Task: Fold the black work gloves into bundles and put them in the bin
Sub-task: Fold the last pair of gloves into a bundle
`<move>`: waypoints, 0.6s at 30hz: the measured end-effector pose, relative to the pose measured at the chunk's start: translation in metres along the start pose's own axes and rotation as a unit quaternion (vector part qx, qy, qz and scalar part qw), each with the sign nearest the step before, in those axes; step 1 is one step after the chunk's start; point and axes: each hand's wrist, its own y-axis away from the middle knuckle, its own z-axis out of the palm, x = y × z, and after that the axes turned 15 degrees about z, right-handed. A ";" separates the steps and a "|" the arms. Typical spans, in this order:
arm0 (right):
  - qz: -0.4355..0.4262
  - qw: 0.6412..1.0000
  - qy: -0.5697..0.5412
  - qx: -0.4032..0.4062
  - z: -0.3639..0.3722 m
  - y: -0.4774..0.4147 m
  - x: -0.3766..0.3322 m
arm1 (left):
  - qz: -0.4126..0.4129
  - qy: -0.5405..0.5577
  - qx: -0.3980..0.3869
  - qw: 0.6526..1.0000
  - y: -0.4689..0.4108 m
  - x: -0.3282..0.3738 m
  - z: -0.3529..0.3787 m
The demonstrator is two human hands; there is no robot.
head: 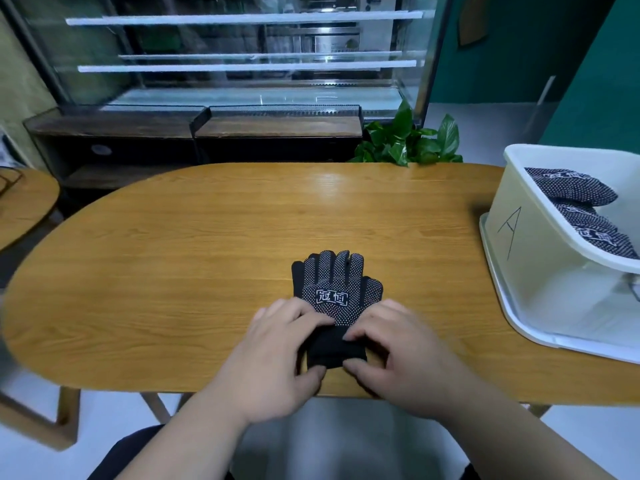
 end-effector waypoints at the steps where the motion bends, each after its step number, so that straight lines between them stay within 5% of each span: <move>1: 0.003 1.000 0.029 -0.011 0.003 0.001 0.000 | -0.006 0.002 -0.001 1.000 0.002 -0.002 0.000; 18: 0.015 0.995 0.092 -0.031 -0.001 0.015 -0.009 | 0.049 -0.007 0.043 0.998 0.010 -0.002 0.010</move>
